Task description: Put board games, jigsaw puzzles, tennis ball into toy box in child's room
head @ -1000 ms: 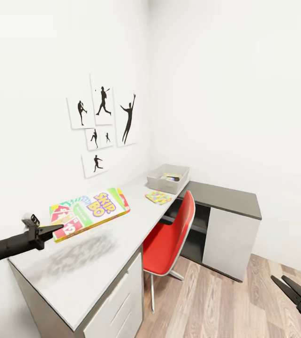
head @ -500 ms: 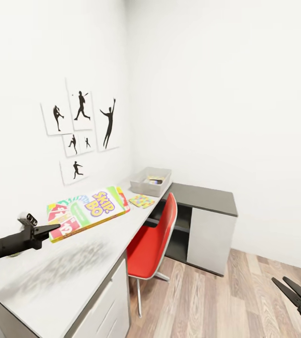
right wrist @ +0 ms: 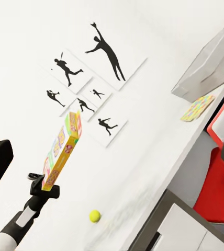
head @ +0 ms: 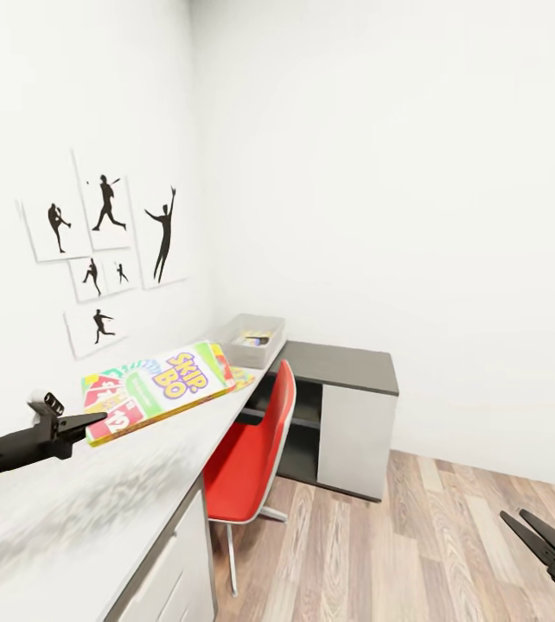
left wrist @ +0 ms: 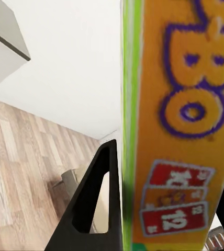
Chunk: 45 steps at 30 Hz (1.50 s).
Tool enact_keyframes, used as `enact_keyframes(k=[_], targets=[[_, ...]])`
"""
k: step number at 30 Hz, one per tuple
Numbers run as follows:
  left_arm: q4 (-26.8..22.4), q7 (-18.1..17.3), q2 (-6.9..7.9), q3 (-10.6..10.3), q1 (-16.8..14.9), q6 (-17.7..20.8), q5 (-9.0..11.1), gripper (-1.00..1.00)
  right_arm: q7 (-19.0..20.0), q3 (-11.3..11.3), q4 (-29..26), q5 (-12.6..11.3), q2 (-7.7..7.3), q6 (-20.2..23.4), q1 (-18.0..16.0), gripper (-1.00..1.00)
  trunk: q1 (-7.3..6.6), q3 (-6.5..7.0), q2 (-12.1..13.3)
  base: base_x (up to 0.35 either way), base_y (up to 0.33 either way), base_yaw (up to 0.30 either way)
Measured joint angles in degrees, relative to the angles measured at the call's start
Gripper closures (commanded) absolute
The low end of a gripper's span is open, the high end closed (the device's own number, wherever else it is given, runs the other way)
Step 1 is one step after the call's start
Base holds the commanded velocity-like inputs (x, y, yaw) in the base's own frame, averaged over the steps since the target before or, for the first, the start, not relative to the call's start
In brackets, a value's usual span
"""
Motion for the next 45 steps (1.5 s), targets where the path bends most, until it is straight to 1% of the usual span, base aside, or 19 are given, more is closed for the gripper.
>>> enact_keyframes(k=[11, 29, 41, 45], targets=[[0.0, 0.0, 0.16, 0.46, 0.09, 0.01, 0.11, 1.0, -0.03, 0.0, 0.02, 0.01, 0.14, -0.03, 0.0, -1.0, -2.42, 2.47, 4.42, 0.0, 0.0, -0.249], [0.01, 0.0, 0.66, 0.55, 0.18, 0.03, 0.13, 1.0, -0.03, 0.0, 0.53, 0.01, -0.09, -0.1, 0.0, -1.0, -6.37, 6.53, 11.64, 0.0, 0.0, -0.249], [0.03, 0.0, 1.07, 0.68, 0.48, -0.13, 0.44, 1.0, -0.03, 0.0, 0.55, 0.07, 0.06, -0.18, 0.0, -1.0, -6.38, 7.07, 11.66, 0.004, -0.002, -0.249], [0.09, 0.01, 1.12, 0.74, 0.55, -0.3, 0.51, 1.0, -0.05, 0.0, 0.53, 0.08, 0.06, -0.18, 0.01, -1.0, -6.39, 7.25, 11.66, 0.079, -0.177, -0.234]])
